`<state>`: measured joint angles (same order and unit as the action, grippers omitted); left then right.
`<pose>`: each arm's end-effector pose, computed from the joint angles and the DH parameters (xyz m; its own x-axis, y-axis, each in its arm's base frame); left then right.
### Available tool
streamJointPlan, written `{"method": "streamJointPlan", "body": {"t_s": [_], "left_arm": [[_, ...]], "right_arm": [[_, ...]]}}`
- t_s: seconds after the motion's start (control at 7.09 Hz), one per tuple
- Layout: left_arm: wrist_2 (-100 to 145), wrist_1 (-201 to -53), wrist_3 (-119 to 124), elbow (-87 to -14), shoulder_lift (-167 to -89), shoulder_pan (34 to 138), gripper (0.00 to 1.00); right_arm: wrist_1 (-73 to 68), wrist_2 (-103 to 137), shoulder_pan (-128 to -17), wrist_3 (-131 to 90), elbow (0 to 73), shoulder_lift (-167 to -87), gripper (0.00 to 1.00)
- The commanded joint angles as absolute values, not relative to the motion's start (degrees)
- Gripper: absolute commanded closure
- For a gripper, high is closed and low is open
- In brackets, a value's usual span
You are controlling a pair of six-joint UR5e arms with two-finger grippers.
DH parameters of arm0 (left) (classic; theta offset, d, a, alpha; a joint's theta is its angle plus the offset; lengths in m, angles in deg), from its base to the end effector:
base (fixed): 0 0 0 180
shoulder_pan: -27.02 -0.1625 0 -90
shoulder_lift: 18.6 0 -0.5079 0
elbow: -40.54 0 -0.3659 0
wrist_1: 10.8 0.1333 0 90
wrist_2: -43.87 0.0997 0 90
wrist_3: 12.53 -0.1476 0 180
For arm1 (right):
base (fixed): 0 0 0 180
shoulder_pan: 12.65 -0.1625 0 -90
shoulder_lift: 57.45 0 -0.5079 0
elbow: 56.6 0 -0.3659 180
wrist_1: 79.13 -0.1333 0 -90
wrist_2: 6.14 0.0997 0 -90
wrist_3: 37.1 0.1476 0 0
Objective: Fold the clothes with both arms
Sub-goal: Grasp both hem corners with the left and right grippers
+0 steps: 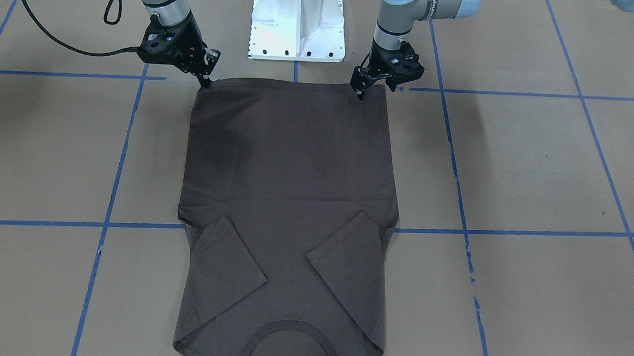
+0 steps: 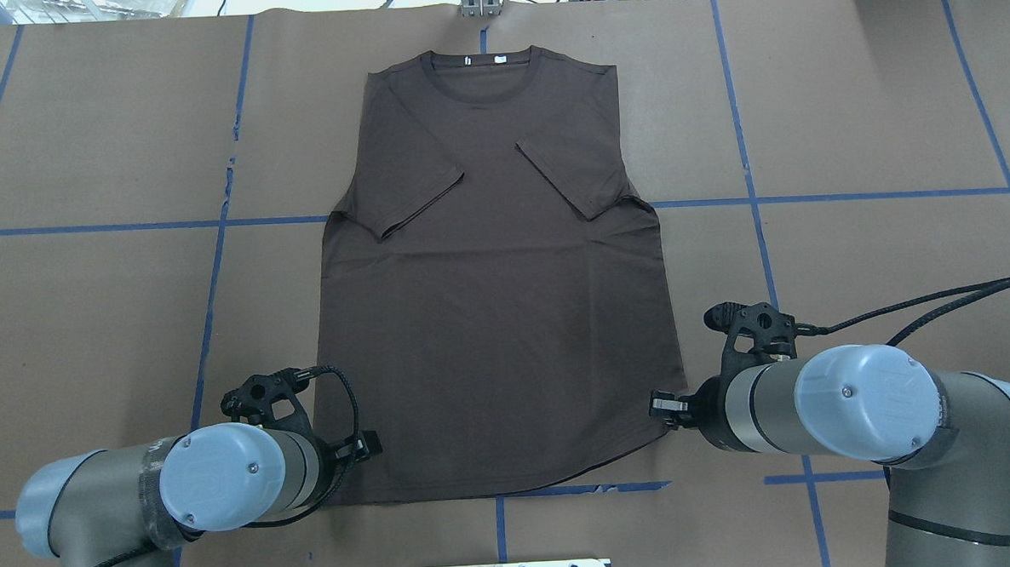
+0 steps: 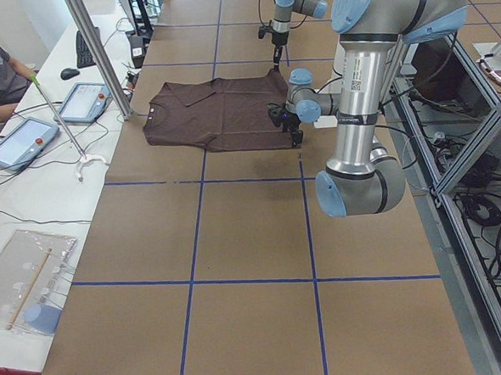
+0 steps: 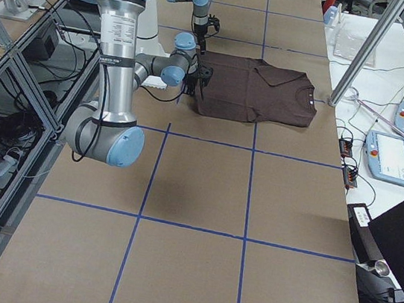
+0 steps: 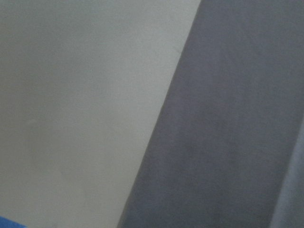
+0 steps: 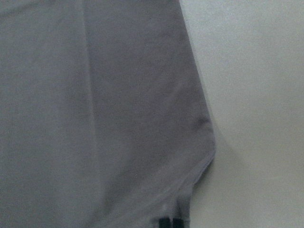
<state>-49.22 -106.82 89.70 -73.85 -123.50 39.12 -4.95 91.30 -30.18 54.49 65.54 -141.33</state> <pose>0.5493 -0.2460 0.4544 0.6356 -0.3526 -0.6868 0.3136 0.9308 -0.1876 -0.4600 -0.2651 0.4460 0.5537 0.2037 0.8074 -0.2141 0.9718 -0.0984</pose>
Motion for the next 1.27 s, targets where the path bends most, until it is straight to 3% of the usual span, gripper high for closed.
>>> {"method": "streamJointPlan", "body": {"t_s": [0.0,0.56,0.71,0.99,1.13], "left_arm": [[-49.2,-106.6,89.9,-73.8,-123.2,38.2,0.02],[-49.3,-106.5,89.9,-74.4,-121.7,37.7,0.02],[-49.2,-106.5,90.2,-74.3,-121.7,37.3,0.1],[-49.2,-106.6,91.1,-74.3,-121.8,36.9,0.38],[-49.2,-106.6,91.2,-74.3,-121.9,36.9,0.48]], "right_arm": [[-5.0,91.3,-30.2,54.5,65.7,-141.4,1.0],[-5.0,91.5,-30.3,54.5,66.4,-141.5,1.0],[-5.0,91.5,-30.4,54.5,66.4,-141.6,1.0],[-5.0,91.5,-30.4,54.5,66.4,-141.6,1.0],[-5.0,91.5,-30.6,54.5,66.4,-141.6,1.0]]}}
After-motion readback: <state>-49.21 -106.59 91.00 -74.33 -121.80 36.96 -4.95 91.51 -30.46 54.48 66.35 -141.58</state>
